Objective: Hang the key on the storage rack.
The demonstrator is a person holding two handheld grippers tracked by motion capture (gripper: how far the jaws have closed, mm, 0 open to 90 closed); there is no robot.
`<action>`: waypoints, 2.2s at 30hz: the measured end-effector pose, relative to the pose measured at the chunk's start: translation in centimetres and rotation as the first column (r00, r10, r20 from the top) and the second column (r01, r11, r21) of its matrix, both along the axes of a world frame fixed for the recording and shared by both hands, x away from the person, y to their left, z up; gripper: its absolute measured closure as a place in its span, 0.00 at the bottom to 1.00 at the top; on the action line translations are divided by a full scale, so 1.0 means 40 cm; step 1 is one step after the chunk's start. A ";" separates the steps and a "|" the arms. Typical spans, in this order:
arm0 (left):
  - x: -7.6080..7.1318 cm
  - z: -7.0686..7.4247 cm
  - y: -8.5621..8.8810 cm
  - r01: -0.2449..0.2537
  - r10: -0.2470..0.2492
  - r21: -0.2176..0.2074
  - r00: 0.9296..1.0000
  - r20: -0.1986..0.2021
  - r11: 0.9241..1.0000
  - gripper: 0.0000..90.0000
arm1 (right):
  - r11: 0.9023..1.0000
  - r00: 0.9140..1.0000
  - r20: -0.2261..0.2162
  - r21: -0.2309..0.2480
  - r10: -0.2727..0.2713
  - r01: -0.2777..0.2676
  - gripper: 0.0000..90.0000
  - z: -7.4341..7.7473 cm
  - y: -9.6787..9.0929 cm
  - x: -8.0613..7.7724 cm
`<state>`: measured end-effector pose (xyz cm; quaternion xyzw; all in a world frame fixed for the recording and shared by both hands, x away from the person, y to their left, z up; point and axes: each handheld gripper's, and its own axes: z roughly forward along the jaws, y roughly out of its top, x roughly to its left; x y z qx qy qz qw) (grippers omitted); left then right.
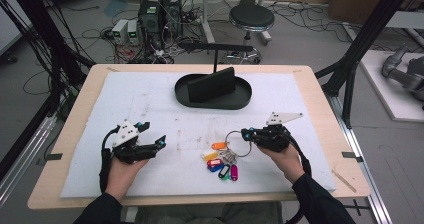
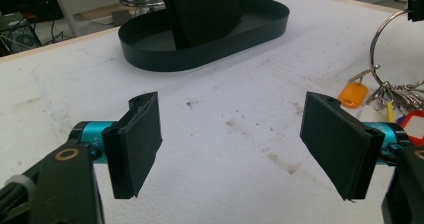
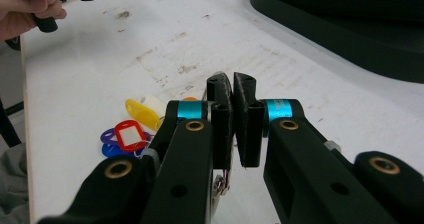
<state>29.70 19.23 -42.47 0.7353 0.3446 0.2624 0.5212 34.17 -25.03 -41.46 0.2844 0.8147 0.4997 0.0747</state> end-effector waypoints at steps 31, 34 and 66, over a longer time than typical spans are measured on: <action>-0.005 -0.003 0.013 -0.009 0.009 -0.001 1.000 -0.001 1.000 0.27 | 0.996 0.993 0.112 0.063 0.047 -0.055 0.98 0.113 -0.032 0.040; -0.006 -0.004 0.015 -0.010 0.010 -0.004 1.000 -0.002 1.000 0.27 | 0.996 0.990 0.132 0.072 0.043 -0.053 0.98 0.133 -0.038 0.050; -0.012 -0.001 0.034 -0.021 0.021 -0.014 1.000 0.010 1.000 0.27 | 0.995 0.960 0.273 0.093 -0.065 0.041 0.98 0.308 -0.031 0.206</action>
